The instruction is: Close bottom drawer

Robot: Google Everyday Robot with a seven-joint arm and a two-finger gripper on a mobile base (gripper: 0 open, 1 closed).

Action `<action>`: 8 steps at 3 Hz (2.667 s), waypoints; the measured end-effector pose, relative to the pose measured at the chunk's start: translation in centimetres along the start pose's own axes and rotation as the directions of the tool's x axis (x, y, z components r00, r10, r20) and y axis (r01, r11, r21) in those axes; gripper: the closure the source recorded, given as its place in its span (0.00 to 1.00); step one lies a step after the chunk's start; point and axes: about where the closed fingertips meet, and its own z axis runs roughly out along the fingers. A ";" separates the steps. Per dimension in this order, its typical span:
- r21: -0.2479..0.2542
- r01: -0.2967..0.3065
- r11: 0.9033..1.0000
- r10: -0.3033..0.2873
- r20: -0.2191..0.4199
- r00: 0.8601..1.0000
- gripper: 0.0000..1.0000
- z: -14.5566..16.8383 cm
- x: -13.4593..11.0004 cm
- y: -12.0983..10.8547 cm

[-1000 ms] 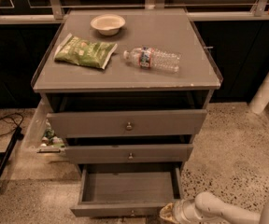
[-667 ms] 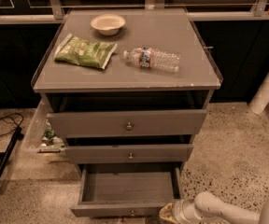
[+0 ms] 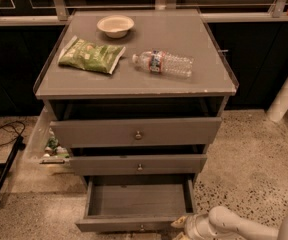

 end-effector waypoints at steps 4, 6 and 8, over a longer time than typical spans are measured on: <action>0.104 0.048 0.993 -0.054 0.059 0.997 0.41 2.3 -2.4 -11.4; 0.137 0.047 0.989 -0.053 0.039 0.998 0.62 1.9 -2.9 -15.2; 0.102 0.067 0.993 -0.071 0.039 0.997 0.15 1.8 -2.5 -12.5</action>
Offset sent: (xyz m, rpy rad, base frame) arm 0.0667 -0.0018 -0.0126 0.0609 -0.0630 -0.0680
